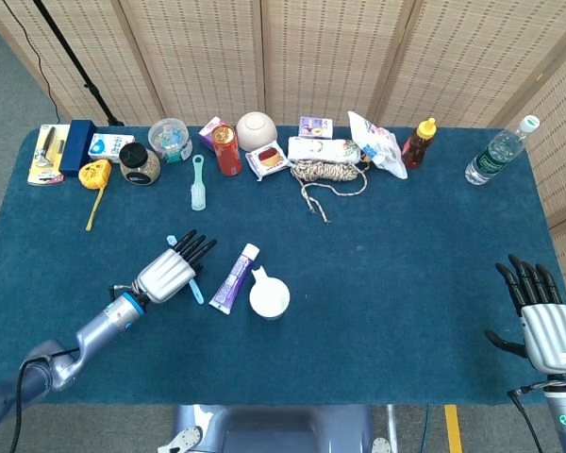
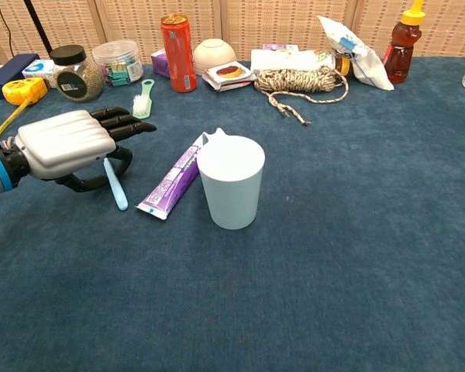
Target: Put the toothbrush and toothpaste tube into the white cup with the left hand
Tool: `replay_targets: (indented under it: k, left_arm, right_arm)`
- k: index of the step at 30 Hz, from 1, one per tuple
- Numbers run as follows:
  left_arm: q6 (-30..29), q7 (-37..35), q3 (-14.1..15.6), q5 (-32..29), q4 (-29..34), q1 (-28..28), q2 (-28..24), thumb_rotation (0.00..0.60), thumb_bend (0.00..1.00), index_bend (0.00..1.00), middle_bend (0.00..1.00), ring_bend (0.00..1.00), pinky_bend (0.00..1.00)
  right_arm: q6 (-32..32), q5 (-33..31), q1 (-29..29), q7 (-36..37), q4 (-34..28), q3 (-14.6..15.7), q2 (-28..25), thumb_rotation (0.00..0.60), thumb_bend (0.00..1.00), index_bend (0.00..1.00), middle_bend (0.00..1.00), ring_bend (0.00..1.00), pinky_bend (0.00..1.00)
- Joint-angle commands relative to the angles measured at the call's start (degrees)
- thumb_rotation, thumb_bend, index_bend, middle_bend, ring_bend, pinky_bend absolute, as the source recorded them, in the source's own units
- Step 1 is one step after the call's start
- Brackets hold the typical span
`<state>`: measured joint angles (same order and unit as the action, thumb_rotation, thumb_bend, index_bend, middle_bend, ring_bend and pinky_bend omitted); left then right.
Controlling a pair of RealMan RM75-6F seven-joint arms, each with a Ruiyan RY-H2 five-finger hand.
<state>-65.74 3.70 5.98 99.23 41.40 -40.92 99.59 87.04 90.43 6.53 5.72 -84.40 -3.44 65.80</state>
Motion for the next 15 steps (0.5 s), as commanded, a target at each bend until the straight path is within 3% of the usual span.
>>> replay_targets:
  k: [1,15]
  left_arm:
    - [0.0,0.1,0.1,0.0,-0.4,0.1,0.3,0.6,0.4,0.51,0.0,0.0,0.0]
    - [-1.1,-0.5,-0.1,-0.2,-0.5,0.3,0.3,0.6,0.4,0.6,0.0,0.0,0.0]
  right_arm:
    - [0.0,0.0,0.0,0.0,0.0,0.0,0.0,0.6,0.0,0.04,0.0,0.0,0.0]
    - [0.1,0.2,0.0,0.3,-0.1,0.1,-0.1,0.6,0.0,0.05,0.0,0.0,0.0]
